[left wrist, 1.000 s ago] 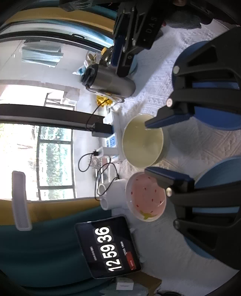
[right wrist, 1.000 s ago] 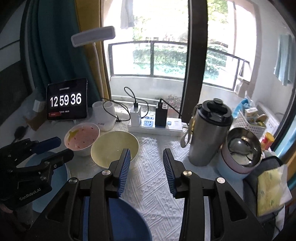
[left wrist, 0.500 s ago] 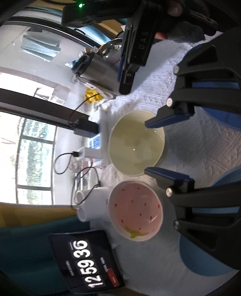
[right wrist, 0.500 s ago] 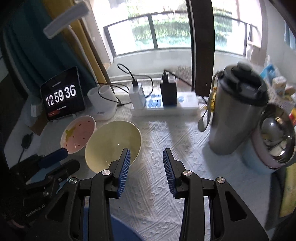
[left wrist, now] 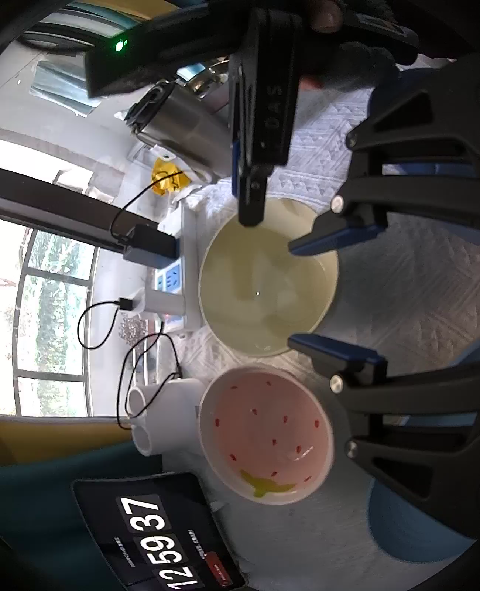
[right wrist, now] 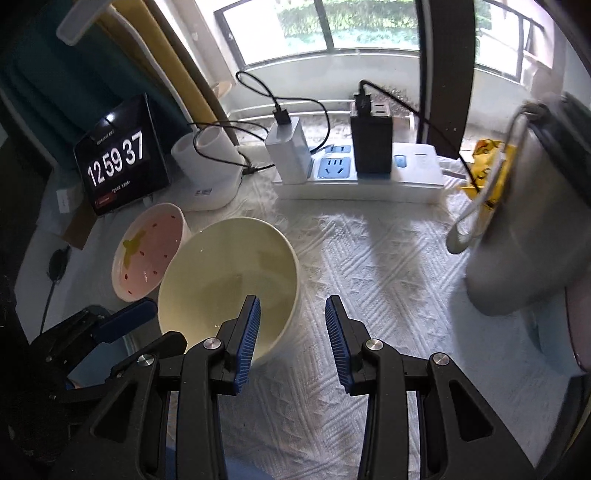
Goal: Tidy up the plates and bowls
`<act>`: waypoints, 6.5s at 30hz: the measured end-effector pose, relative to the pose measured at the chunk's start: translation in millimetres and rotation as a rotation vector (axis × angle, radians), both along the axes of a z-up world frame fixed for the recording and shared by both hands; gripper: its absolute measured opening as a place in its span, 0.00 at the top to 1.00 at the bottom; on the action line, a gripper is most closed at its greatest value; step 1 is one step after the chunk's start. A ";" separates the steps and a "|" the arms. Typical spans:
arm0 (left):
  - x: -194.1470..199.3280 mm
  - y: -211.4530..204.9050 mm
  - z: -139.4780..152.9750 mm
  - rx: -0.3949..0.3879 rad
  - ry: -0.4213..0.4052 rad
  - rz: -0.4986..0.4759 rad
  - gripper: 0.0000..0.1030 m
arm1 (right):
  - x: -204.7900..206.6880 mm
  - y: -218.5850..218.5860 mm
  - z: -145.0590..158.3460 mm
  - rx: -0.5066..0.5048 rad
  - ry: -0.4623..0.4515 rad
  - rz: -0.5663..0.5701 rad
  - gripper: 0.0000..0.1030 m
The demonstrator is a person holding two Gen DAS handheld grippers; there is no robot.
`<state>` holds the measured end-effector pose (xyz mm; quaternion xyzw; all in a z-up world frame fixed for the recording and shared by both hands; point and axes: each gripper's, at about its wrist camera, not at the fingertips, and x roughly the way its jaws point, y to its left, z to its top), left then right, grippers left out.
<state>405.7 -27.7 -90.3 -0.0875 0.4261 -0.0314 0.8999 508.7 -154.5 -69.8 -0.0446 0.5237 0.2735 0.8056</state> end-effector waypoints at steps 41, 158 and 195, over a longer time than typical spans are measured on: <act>8.4 12.7 -7.6 -0.180 0.058 0.016 0.57 | 24.1 15.6 -16.7 -0.053 0.056 0.049 0.77; -158.7 -56.6 17.8 -0.050 0.033 -0.196 0.55 | -178.3 -53.9 9.4 -0.135 0.010 -0.099 0.76; -156.1 -39.1 25.9 -0.070 -0.008 -0.162 0.54 | -176.4 -53.9 27.3 -0.142 -0.033 -0.096 0.75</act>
